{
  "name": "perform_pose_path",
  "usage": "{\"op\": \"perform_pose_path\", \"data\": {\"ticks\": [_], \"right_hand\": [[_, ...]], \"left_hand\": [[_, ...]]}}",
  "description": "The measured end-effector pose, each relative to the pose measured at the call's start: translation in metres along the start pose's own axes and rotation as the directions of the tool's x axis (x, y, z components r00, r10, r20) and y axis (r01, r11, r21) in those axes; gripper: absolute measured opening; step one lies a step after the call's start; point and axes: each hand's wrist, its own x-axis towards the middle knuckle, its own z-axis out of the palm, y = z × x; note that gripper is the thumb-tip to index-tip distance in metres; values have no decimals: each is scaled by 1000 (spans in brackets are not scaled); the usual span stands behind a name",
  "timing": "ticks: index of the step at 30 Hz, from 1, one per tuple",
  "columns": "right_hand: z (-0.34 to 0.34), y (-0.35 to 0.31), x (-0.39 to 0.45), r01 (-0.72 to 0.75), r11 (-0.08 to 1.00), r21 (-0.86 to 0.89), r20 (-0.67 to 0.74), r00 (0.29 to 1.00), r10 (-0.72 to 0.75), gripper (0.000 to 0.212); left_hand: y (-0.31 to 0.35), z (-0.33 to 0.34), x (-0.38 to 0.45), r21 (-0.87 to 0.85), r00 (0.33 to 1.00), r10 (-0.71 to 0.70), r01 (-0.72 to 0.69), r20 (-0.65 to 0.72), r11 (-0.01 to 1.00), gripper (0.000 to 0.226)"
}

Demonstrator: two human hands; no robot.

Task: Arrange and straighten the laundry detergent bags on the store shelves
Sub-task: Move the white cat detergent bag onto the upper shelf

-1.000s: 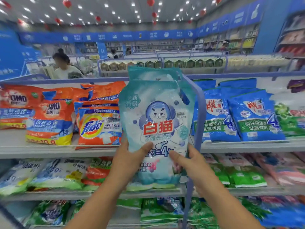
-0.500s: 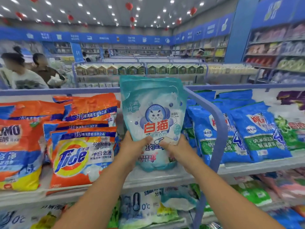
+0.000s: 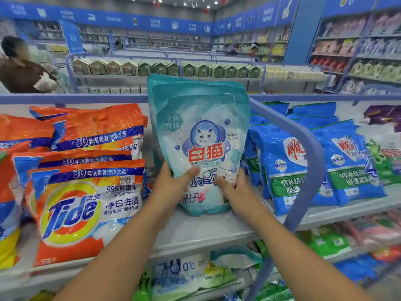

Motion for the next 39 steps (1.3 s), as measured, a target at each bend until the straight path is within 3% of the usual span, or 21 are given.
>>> {"op": "perform_pose_path", "data": {"ticks": [2, 6, 10, 14, 18, 21, 23, 27, 31, 35, 39], "right_hand": [[-2, -3, -4, -41, 999, -7, 26, 999, 42, 41], [-6, -16, -8, -67, 995, -78, 21, 997, 69, 42], [-11, -9, -27, -8, 963, -271, -35, 999, -1, 46], [-24, 2, -54, 125, 838, -532, 46, 992, -119, 47], [-34, 23, -85, 197, 677, -709, 158, 980, -119, 58], [-42, 44, -112, 254, 576, -777, 226, 967, -122, 69], [-47, 60, -129, 305, 570, -763, 245, 952, -181, 70], [-56, 90, -159, 366, 570, -736, 266, 930, -254, 73], [-59, 125, -182, 330, 586, -740, 282, 943, -176, 72], [-55, 148, -173, 272, 581, -767, 293, 954, -59, 75], [-46, 158, -151, 221, 593, -775, 275, 961, 2, 77]], "left_hand": [[0, -4, 2, 12, 999, -44, 44, 23, 999, 52], [8, -2, -5, 140, 996, -12, 24, -87, 990, 52], [4, 3, -24, 321, 982, 79, -21, -170, 947, 67], [-9, 7, -53, 495, 980, 120, -27, -156, 868, 63], [-24, 16, -83, 832, 970, 189, 21, -150, 555, 78], [-37, 30, -113, 950, 973, 206, 34, -103, 311, 69], [-47, 40, -141, 975, 966, 252, -3, -55, 224, 67], [-74, 56, -191, 966, 926, 378, -119, 24, 231, 63], [-107, 70, -226, 938, 867, 486, -252, 109, 238, 51], [-137, 78, -217, 962, 949, 303, -157, 85, 225, 67], [-148, 82, -181, 964, 982, 164, -131, 93, 233, 67]]}}
